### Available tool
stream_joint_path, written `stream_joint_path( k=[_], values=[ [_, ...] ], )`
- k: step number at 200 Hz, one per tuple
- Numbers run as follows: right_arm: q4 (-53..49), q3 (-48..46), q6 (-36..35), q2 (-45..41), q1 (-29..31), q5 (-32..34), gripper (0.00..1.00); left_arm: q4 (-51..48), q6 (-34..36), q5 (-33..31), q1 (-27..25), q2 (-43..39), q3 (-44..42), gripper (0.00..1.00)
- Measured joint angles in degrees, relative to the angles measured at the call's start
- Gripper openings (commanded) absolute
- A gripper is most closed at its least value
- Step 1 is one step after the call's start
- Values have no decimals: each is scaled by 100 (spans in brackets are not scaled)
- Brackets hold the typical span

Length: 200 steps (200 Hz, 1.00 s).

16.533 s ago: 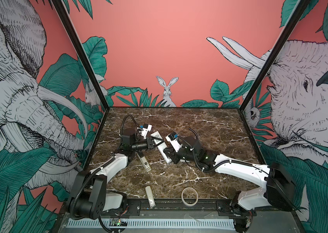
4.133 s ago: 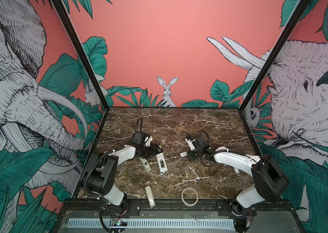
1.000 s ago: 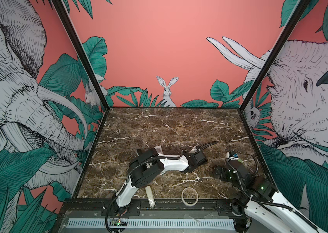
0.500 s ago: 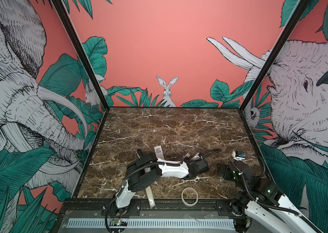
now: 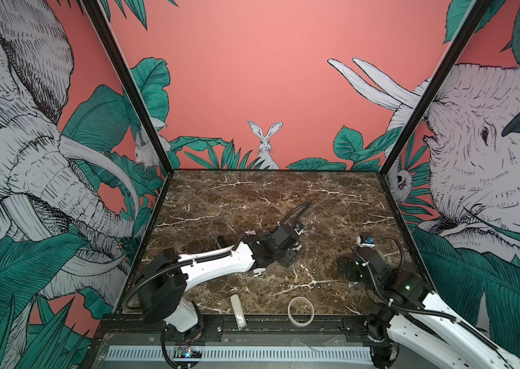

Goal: Load the batteries into the remote control

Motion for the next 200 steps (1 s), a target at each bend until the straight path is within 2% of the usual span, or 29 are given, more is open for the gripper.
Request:
stream_joint_path(
  k=[20,45,67,120,159,200],
  values=[
    [442,7,-90,791,0,-271,99,-219,17,323,267,-535,-66,93],
    [1016,153,-144,1939,0,-662,100,-522,-50,820,623,-1069,-66,94],
    [1587,341,-136,2734,0,-970,100,-835,-188,1272,1134,-1445,-70,94],
    [2494,1379,-122,4732,50,-1491,99,-1480,-299,2146,2074,-2450,-350,99],
    [2747,2020,-79,5775,146,-1690,99,-1843,-214,2546,2542,-2964,-413,99],
    [2787,2826,-61,6448,422,-1707,99,-2090,-181,2830,2712,-3185,-494,99]
  ],
)
